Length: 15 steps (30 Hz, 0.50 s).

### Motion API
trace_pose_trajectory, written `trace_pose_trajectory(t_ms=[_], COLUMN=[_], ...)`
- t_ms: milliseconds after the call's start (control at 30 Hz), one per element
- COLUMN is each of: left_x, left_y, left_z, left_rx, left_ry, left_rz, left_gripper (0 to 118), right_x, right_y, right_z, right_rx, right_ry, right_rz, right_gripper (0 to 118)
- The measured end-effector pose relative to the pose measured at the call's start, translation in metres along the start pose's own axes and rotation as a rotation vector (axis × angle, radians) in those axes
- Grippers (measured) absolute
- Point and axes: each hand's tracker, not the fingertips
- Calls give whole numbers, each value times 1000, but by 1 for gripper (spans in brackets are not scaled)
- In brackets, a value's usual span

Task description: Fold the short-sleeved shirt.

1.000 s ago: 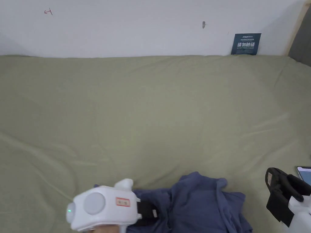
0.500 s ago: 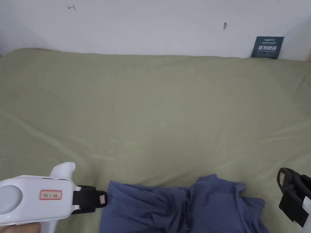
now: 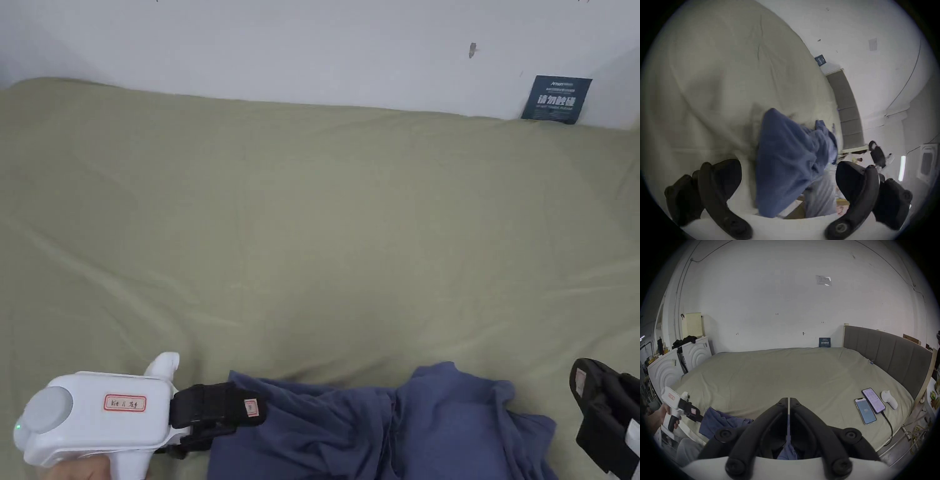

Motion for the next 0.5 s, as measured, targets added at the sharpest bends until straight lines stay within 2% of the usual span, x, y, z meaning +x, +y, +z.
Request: trace_pose_trajectory(t_ms=[33, 100, 133, 167, 200, 267, 333, 500], left_x=[-2, -4, -3, -2, -1, 0, -5, 6], left_y=[3, 7, 7, 7, 9, 6, 7, -1], left_z=[-4, -14, -17, -17, -15, -17, -10, 30], left_rx=[11, -4, -3, 9, 18, 18, 1, 80], left_ry=[-51, -49, -53, -55, -20, 117, 62, 114], left_rz=[-11, 3, 12, 17, 31, -8, 12, 19], left_gripper=[117, 113, 94, 57, 10, 11, 11, 11], right_x=[0, 0, 0, 0, 0, -1, -1, 1], right_y=[0, 0, 0, 0, 1, 2, 4, 12], right_z=[-1, -3, -4, -3, 0, 4, 7, 12], right_rx=[-2, -9, -13, -11, -5, 3, 13, 43], right_ry=[0, -4, -5, -6, -4, 1, 3, 8], right_rz=[0, 0, 0, -1, -5, -8, -6, -12], right_gripper=[6, 6, 6, 6, 6, 6, 6, 6])
